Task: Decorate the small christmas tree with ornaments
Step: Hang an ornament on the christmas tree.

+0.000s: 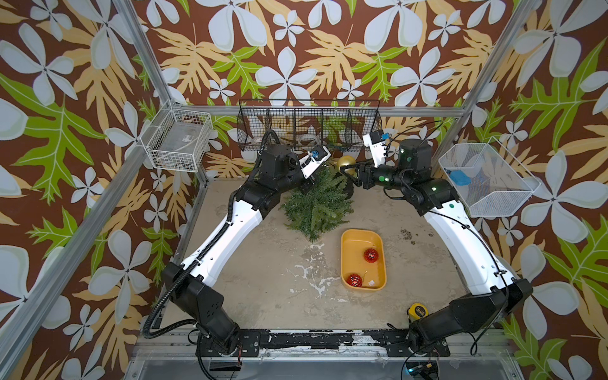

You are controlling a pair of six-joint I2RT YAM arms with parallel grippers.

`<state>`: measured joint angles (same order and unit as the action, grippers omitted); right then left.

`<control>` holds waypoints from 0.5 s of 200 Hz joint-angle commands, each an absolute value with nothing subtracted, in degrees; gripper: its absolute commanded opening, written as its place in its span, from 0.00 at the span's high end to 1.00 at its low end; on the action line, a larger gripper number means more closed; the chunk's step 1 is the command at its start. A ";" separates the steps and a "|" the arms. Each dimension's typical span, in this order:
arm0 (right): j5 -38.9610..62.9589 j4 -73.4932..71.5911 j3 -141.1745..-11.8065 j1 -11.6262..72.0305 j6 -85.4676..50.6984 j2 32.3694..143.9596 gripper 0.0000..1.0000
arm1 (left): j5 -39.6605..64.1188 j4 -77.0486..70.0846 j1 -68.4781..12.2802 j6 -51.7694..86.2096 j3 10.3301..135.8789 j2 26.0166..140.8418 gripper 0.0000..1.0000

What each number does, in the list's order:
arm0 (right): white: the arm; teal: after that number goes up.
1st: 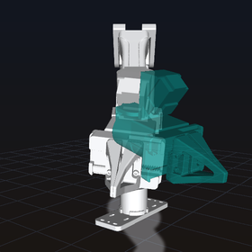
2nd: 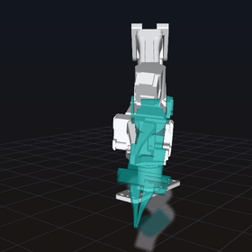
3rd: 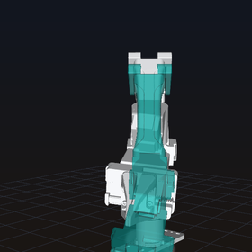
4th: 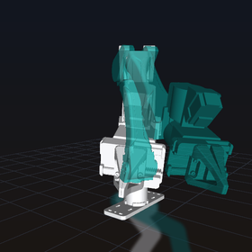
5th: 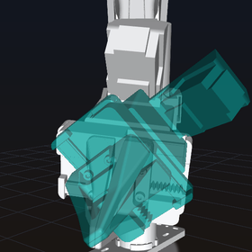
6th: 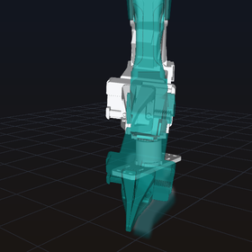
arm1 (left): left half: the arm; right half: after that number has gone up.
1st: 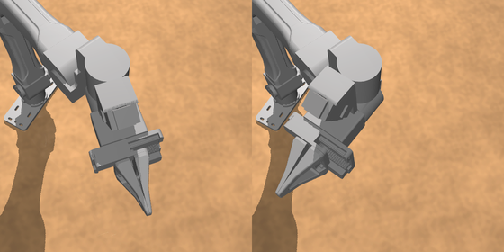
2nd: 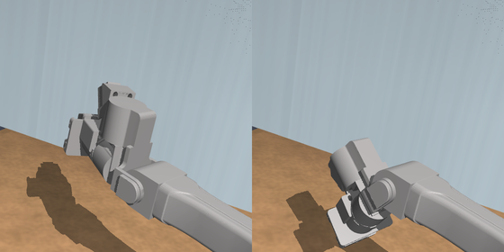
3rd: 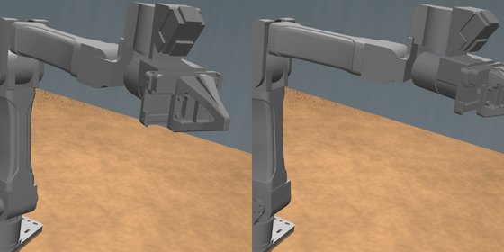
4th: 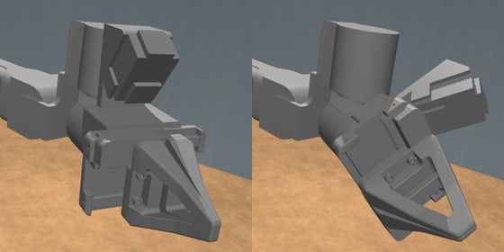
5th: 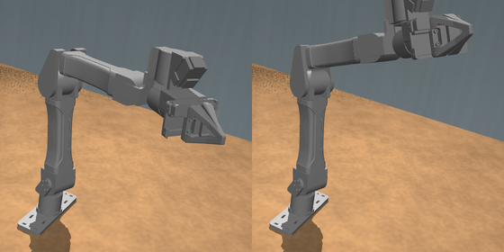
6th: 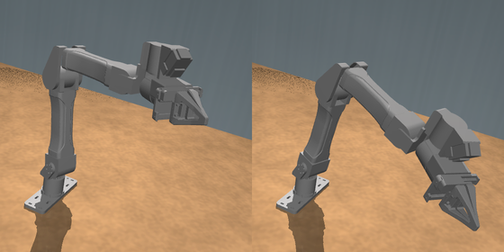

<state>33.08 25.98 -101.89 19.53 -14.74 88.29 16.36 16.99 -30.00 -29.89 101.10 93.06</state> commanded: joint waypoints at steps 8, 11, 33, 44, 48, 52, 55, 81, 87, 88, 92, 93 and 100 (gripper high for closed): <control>35.29 24.08 -102.58 19.60 -14.94 89.08 0.53 | 15.20 19.43 -30.06 -30.50 102.57 93.78 1.00; 35.37 24.08 -102.64 19.56 -14.94 89.12 0.53 | 15.06 19.49 -30.07 -30.51 102.57 93.78 1.00; 35.50 24.08 -102.82 19.60 -14.93 89.47 0.54 | 14.50 19.60 -30.07 -30.76 102.57 93.87 1.00; 35.51 23.99 -102.85 19.58 -14.92 89.63 0.53 | 14.59 19.60 -30.12 -30.76 102.56 93.95 1.00; 35.61 24.07 -102.95 19.54 -14.94 89.76 0.53 | 14.51 19.61 -30.06 -30.71 102.57 93.95 1.00; 35.64 24.08 -103.03 19.59 -14.88 89.81 0.54 | 14.42 19.60 -30.09 -30.61 102.59 94.00 1.00; 35.72 24.11 -103.11 19.58 -14.93 89.90 0.53 | 14.34 19.65 -30.11 -30.59 102.57 93.98 1.00; 35.78 24.17 -103.18 19.52 -14.94 90.26 0.54 | 13.59 19.71 -30.06 -30.45 102.14 94.13 1.00; 35.69 24.09 -103.16 19.55 -14.89 90.35 0.53 | 13.39 19.69 -30.08 -30.41 102.13 94.21 1.00; 35.69 24.18 -103.17 19.53 -14.87 90.35 0.53 | 13.33 19.69 -30.07 -30.41 102.13 94.22 1.00; 35.63 24.30 -103.18 19.58 -14.85 90.50 0.54 | 13.28 19.71 -30.06 -30.43 102.13 94.29 1.00; 35.61 24.32 -103.18 19.55 -14.85 90.51 0.53 | 13.27 19.70 -30.06 -30.42 102.13 94.30 1.00; 35.60 24.47 -103.27 19.54 -14.72 90.57 0.53 | 13.39 19.69 -30.06 -30.41 102.05 94.31 1.00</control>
